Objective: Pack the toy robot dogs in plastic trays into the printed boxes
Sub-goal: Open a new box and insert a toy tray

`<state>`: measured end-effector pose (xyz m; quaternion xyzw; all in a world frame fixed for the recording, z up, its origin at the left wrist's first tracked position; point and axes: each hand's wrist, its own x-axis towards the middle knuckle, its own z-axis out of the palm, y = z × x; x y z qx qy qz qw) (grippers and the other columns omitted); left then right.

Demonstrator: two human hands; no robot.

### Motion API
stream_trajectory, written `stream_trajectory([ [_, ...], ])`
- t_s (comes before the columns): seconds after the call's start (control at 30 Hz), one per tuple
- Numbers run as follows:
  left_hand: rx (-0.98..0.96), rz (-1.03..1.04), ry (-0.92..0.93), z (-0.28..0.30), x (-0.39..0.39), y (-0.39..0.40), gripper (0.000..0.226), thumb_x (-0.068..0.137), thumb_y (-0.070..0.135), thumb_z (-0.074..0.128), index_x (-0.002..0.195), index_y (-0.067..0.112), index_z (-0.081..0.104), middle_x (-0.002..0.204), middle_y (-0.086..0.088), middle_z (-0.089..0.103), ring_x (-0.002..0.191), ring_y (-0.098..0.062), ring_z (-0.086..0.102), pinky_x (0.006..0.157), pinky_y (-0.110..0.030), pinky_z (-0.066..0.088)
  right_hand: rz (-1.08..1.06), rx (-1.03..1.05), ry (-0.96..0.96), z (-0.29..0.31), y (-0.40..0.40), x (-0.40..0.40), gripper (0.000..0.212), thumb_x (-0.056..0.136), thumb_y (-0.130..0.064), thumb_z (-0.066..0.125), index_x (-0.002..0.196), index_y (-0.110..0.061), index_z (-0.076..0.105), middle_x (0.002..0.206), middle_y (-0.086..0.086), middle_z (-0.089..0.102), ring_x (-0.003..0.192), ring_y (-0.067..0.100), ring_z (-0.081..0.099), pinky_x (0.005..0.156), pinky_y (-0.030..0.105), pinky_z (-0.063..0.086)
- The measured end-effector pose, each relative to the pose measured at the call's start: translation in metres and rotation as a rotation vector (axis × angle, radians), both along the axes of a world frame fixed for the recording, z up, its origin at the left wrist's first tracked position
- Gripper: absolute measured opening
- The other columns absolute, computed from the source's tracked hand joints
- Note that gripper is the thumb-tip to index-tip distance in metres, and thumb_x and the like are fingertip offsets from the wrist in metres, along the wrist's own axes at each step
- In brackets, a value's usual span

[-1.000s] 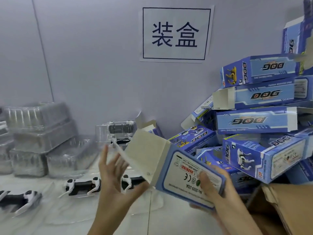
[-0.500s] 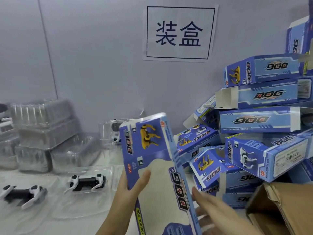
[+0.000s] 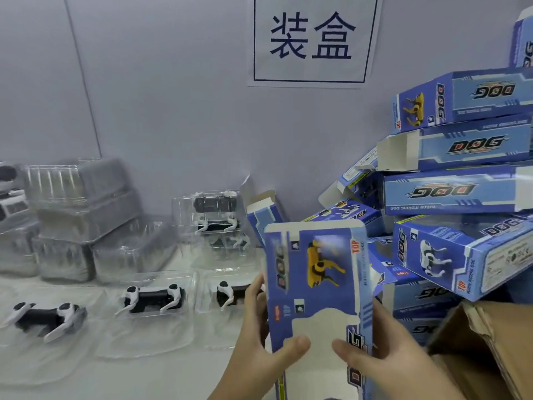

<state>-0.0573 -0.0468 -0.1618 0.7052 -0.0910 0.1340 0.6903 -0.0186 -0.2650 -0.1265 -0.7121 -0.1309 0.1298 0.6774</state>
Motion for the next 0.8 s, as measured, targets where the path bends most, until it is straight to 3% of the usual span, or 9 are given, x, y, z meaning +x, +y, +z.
stream_trajectory([
  [0.1, 0.152, -0.102, -0.048, 0.003, -0.002, 0.007, 0.102, 0.083, 0.058, 0.083, 0.156, 0.06, 0.012, 0.157, 0.016, 0.046, 0.144, -0.016, 0.05, 0.112, -0.036, 0.045, 0.01, -0.092, -0.024, 0.004, -0.007, 0.005, 0.081, 0.061, -0.032, 0.085, 0.134, -0.028, 0.052, 0.108, -0.028, 0.075, 0.097, -0.014, 0.067, 0.074, 0.001, 0.048],
  [0.2, 0.323, -0.173, -0.078, 0.004, 0.0, 0.024, 0.108, 0.091, 0.039, 0.082, 0.161, 0.053, 0.0, 0.161, 0.008, 0.042, 0.146, -0.023, 0.047, 0.114, -0.04, 0.042, 0.018, -0.145, -0.061, 0.009, -0.012, 0.007, 0.067, 0.065, -0.035, 0.082, 0.125, -0.036, 0.052, 0.103, -0.042, 0.069, 0.096, -0.021, 0.064, 0.074, -0.002, 0.044],
  [0.33, 0.384, -0.139, -0.112, 0.01, 0.003, 0.036, 0.109, 0.081, 0.041, 0.092, 0.155, 0.055, 0.014, 0.155, 0.013, 0.048, 0.135, -0.021, 0.057, 0.103, -0.029, 0.051, -0.054, -0.197, -0.097, 0.003, -0.01, 0.009, 0.049, 0.081, -0.015, 0.083, 0.122, -0.03, 0.061, 0.105, -0.02, 0.078, 0.096, -0.004, 0.072, 0.075, 0.006, 0.051],
  [0.43, 0.434, 0.013, -0.154, 0.009, 0.002, 0.027, 0.111, 0.063, 0.055, 0.098, 0.145, 0.057, 0.023, 0.142, 0.021, 0.054, 0.122, -0.017, 0.062, 0.087, -0.024, 0.055, -0.217, -0.184, -0.1, 0.0, -0.007, 0.008, 0.05, 0.079, -0.004, 0.085, 0.117, -0.028, 0.063, 0.101, -0.007, 0.079, 0.093, 0.007, 0.073, 0.066, 0.013, 0.054],
  [0.57, 0.571, 0.18, -0.165, -0.002, 0.0, 0.008, 0.108, 0.061, 0.084, 0.081, 0.143, 0.043, 0.023, 0.108, 0.015, 0.065, 0.08, -0.004, 0.068, 0.062, -0.019, 0.051, -0.303, -0.129, -0.068, 0.007, -0.008, 0.005, 0.053, 0.077, 0.003, 0.085, 0.122, -0.018, 0.065, 0.108, 0.008, 0.072, 0.099, 0.026, 0.07, 0.076, 0.029, 0.056],
  [0.63, 0.546, 0.2, -0.166, -0.003, -0.003, 0.001, 0.104, 0.064, 0.088, 0.075, 0.142, 0.041, 0.025, 0.101, 0.012, 0.069, 0.073, 0.0, 0.069, 0.059, -0.012, 0.046, -0.274, -0.123, -0.075, 0.012, -0.008, 0.0, 0.056, 0.08, 0.0, 0.083, 0.125, -0.024, 0.064, 0.107, 0.008, 0.072, 0.094, 0.024, 0.072, 0.076, 0.027, 0.057],
  [0.73, 0.528, 0.188, -0.155, -0.003, -0.012, -0.004, 0.078, 0.073, 0.089, 0.062, 0.133, 0.067, 0.018, 0.094, 0.006, 0.07, 0.066, -0.002, 0.066, 0.062, -0.012, 0.045, -0.209, -0.056, -0.058, 0.013, -0.003, -0.011, 0.068, 0.082, 0.005, 0.078, 0.134, -0.032, 0.056, 0.116, 0.001, 0.071, 0.105, 0.022, 0.072, 0.103, 0.044, 0.052],
  [0.8, 0.56, 0.178, -0.262, -0.002, -0.016, -0.008, 0.048, 0.085, 0.072, 0.056, 0.125, 0.073, 0.031, 0.097, 0.011, 0.065, 0.068, -0.004, 0.064, 0.067, -0.013, 0.048, -0.097, -0.071, -0.062, 0.004, 0.002, -0.016, 0.077, 0.082, 0.011, 0.076, 0.141, -0.03, 0.047, 0.136, 0.002, 0.064, 0.124, 0.022, 0.062, 0.11, 0.042, 0.046],
])
